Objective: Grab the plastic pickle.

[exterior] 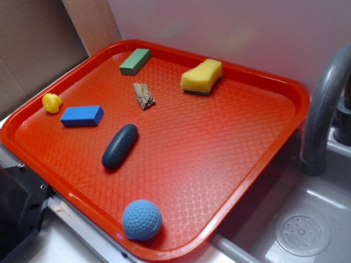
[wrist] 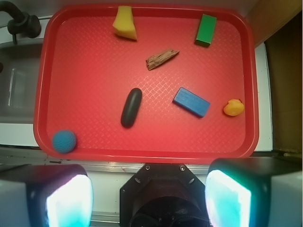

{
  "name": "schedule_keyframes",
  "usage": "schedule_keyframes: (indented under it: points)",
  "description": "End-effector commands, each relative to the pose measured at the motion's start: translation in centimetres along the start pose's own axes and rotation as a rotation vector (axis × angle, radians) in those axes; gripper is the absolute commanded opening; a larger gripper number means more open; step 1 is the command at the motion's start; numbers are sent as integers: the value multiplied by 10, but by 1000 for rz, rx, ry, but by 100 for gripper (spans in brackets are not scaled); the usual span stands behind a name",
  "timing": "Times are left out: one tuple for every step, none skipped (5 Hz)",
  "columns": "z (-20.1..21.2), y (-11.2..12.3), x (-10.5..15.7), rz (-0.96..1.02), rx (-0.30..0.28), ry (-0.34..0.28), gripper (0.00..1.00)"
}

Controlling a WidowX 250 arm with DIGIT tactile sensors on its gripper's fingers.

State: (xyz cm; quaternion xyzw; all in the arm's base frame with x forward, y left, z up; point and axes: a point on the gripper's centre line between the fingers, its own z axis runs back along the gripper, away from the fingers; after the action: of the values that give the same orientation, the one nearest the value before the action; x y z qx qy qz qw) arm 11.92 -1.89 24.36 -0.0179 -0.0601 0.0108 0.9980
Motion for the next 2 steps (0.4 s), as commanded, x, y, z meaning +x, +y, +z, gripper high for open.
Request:
schedule_keyframes:
  points:
    - [0,0,0,0,0,0,100]
    - [-52,-9,10,177,10,-10,100]
